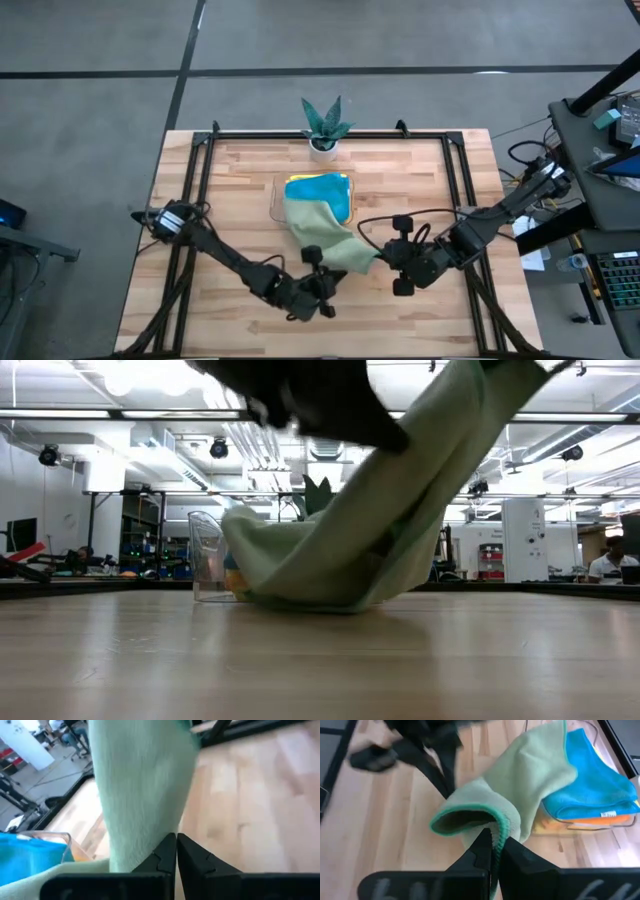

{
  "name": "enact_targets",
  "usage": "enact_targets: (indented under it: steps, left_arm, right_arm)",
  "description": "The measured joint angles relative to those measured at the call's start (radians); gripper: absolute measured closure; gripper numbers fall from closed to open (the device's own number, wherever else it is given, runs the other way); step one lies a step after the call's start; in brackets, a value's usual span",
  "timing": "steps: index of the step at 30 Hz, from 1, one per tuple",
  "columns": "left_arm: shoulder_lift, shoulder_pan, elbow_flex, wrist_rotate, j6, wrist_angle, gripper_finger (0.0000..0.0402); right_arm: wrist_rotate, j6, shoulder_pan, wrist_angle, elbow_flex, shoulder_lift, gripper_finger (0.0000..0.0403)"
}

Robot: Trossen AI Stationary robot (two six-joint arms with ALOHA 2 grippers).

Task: Fold microfiber towels
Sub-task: Fold the green microfiber towel

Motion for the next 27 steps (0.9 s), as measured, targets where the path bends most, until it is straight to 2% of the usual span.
enact_targets:
  steps: [7, 15, 27]
  left_arm:
    - [-0.032, -0.051, 0.003, -0.003, 0.022, 0.051, 0.0401]
    - [-0.005, -0.039, -0.011, 0.0, 0.015, 0.135, 0.0402]
    - [-0.001, -0.024, -0.012, 0.0, 0.014, 0.142, 0.0402]
  right_arm:
    - [0.003, -0.003, 0.007, 0.05, -0.111, 0.0, 0.0394]
    - [0.002, -0.068, 0.006, 0.373, -0.277, 0.002, 0.0394]
    - [0.002, -0.118, 0.006, 0.515, -0.355, 0.002, 0.0394]
